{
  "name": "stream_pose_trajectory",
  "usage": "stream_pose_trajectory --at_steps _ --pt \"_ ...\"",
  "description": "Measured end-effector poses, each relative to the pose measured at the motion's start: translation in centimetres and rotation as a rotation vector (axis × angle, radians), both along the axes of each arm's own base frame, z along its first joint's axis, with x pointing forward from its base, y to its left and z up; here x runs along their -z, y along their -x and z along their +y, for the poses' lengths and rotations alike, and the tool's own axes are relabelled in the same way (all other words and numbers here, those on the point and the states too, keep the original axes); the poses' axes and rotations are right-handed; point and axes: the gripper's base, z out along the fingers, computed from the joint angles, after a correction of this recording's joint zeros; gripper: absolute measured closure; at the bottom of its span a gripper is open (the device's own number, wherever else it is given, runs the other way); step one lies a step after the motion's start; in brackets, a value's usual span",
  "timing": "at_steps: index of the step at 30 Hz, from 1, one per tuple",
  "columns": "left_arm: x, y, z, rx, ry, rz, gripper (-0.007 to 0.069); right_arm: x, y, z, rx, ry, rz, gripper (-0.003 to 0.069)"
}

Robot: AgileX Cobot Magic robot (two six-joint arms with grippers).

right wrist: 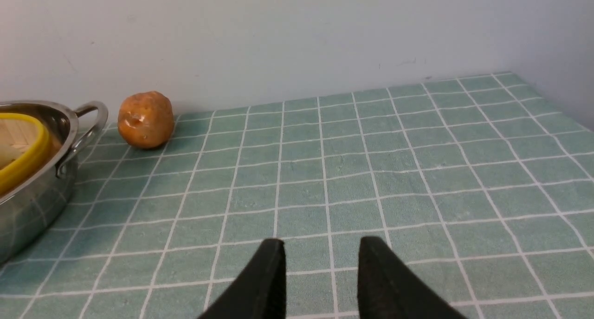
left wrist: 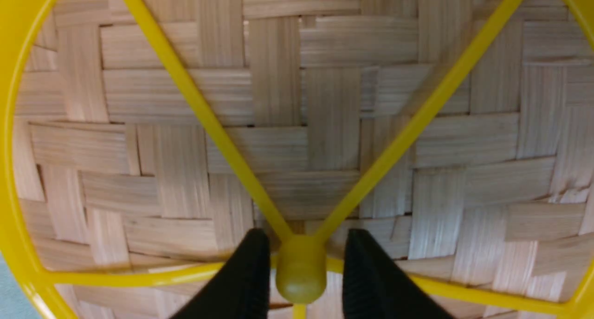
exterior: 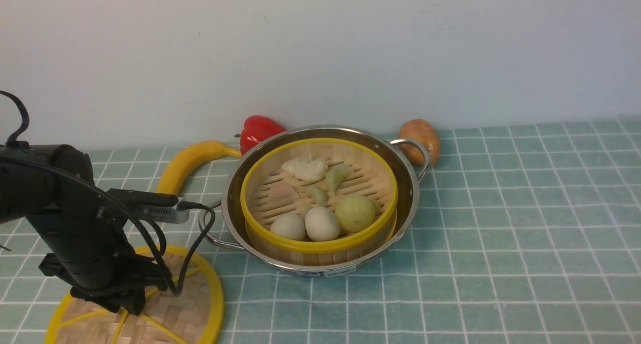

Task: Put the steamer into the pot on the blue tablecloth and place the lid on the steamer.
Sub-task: 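Grasp the bamboo steamer lid lying on the table by its centre knob, then place the yellow bamboo steamer lid onto the steamer in the pot with the left gripper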

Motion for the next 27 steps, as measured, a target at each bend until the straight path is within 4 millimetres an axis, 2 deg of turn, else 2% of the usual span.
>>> stream_pose_trajectory --at_steps 2,6,9,12,18,19,21,24,25,26,27 --pt "0.0 0.0 0.0 0.001 -0.002 0.004 0.0509 0.0 0.0 0.0 0.0 0.0 0.0 0.0419" --pt "-0.4 0.2 0.1 0.007 -0.007 0.035 0.0508 0.0 0.0 0.0 0.0 0.0 0.0 0.0419" --pt "-1.6 0.4 0.6 0.041 -0.061 0.06 0.0508 0.0 0.0 0.0 0.0 0.0 0.0 0.0419" --pt "-4.8 0.2 1.3 0.077 -0.145 0.007 0.0508 0.0 0.0 0.0 0.0 0.0 0.0 0.0419" --pt "-13.2 0.0 1.9 0.098 -0.222 -0.217 0.0508 0.0 0.0 0.0 0.0 0.0 0.0 0.0419" --pt "-13.7 0.0 1.8 0.105 -0.214 -0.235 0.0508 0.0 0.0 0.0 0.0 0.0 0.0 0.0419" --pt "-16.6 -0.6 0.2 0.228 -0.121 -0.348 0.0508 0.0 0.0 0.0 0.0 0.0 0.0 0.0419" --pt "-18.0 -1.4 -2.5 0.388 -0.009 -0.445 0.0508 0.0 0.0 0.0 0.0 0.0 0.0 0.0419" --pt "-18.4 -1.7 -4.2 0.482 0.046 -0.488 0.0508 0.0 0.0 0.0 0.0 0.0 0.0 0.0418" --pt "-18.5 -1.8 -4.2 0.494 0.04 -0.502 0.0508 0.0 0.0 0.0 0.0 0.0 0.0 0.0418" --pt "-18.8 -2.4 -6.8 0.648 0.081 -0.575 0.0508 0.0 0.0 0.0 0.0 0.0 0.0 0.0418"
